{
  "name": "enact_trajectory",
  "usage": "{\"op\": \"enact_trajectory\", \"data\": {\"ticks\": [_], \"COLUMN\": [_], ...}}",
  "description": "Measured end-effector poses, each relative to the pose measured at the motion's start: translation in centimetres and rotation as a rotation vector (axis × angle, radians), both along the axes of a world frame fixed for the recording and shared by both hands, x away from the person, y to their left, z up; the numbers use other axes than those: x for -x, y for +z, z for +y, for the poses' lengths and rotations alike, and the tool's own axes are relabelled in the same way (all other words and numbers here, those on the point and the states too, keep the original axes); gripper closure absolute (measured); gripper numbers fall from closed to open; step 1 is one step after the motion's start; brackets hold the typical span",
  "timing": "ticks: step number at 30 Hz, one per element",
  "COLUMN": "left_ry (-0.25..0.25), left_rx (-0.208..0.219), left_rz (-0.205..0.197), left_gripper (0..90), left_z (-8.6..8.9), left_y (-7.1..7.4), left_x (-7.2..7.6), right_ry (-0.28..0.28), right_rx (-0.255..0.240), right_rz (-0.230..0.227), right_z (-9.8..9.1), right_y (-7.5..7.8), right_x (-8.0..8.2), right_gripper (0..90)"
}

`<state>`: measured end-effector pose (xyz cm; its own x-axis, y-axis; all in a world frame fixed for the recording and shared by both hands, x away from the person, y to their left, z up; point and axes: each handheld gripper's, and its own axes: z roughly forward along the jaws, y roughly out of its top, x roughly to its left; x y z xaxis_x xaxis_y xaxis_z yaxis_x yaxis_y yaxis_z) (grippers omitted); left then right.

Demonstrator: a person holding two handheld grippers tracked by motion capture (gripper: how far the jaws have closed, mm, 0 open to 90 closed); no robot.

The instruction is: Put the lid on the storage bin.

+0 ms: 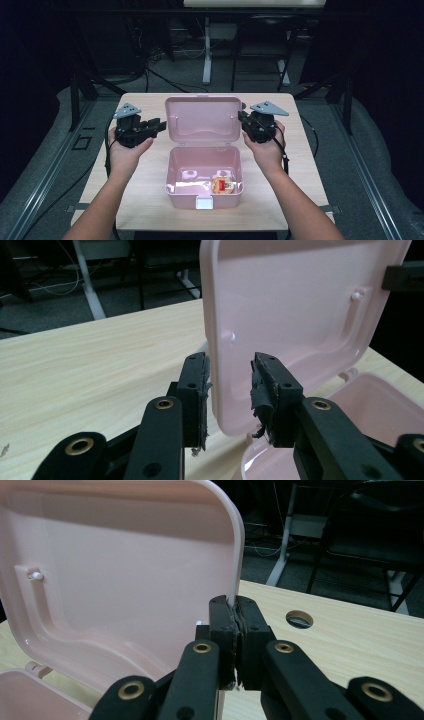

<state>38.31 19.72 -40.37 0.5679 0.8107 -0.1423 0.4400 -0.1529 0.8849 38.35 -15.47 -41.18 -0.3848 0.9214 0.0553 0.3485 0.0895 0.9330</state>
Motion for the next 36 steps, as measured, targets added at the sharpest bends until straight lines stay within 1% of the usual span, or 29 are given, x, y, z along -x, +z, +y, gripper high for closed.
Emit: {"op": "enact_trajectory", "data": {"ticks": [3, 6, 8, 10, 11, 14, 16, 17, 19, 21, 23, 27, 31, 36], "left_ry": [0.004, 0.018, 0.023, 0.031, 0.040, 0.043, 0.045, 0.049, 0.048, 0.049, 0.052, 0.055, 0.043, 0.037], "left_rx": [-0.005, -0.002, -0.006, -0.013, -0.017, -0.033, -0.031, -0.026, -0.030, -0.036, -0.028, -0.020, -0.021, -0.027], "left_rz": [-0.001, -0.012, -0.013, -0.022, -0.028, -0.028, -0.028, -0.032, -0.030, -0.026, -0.017, -0.022, -0.021, -0.022], "left_gripper": [66.7, 66.8, 66.8, 67.1, 68.2, 71.9, 75.2, 76.4, 78.9, 80.9, 82.1, 83.0, 83.2, 83.2], "left_z": [-0.3, -0.7, -0.8, -1.0, -1.1, -1.5, -1.6, -1.8, -1.9, -2.1, -2.1, -2.2, -2.2, -2.2], "left_y": [0.5, 1.0, 1.4, 1.7, 1.7, 1.7, 1.7, 1.7, 1.8, 1.9, 1.9, 1.8, 1.9, 2.1], "left_x": [-0.6, -1.2, -1.6, -2.0, -2.2, -2.7, -2.9, -2.9, -3.0, -3.1, -3.2, -3.2, -3.0, -2.8], "right_ry": [0.000, 0.000, 0.001, 0.002, 0.003, 0.004, 0.006, 0.007, 0.007, 0.005, 0.006, 0.002, 0.002, 0.004], "right_rx": [-0.001, -0.002, -0.003, -0.007, -0.007, -0.002, -0.003, -0.004, -0.005, -0.004, -0.009, -0.003, 0.016, 0.020], "right_rz": [0.000, -0.001, -0.002, -0.003, -0.004, -0.006, -0.004, -0.004, -0.004, -0.004, -0.004, 0.001, 0.009, 0.007], "right_z": [0.0, 0.0, 0.0, 0.0, 0.0, -0.1, -0.1, -0.1, -0.2, -0.2, -0.3, -0.3, -0.3, -0.2], "right_y": [0.0, 0.0, 0.0, 0.0, 0.0, 0.0, 0.0, 0.0, 0.0, 0.0, -0.1, -0.1, 0.1, 0.9], "right_x": [0.0, 0.0, 0.1, 0.1, 0.1, 0.2, 0.2, 0.2, 0.2, 0.3, 0.3, 0.2, 0.2, -0.1], "right_gripper": [87.2, 87.2, 87.2, 87.2, 87.2, 87.1, 87.1, 87.1, 87.0, 87.0, 86.8, 86.2, 84.3, 82.1]}}
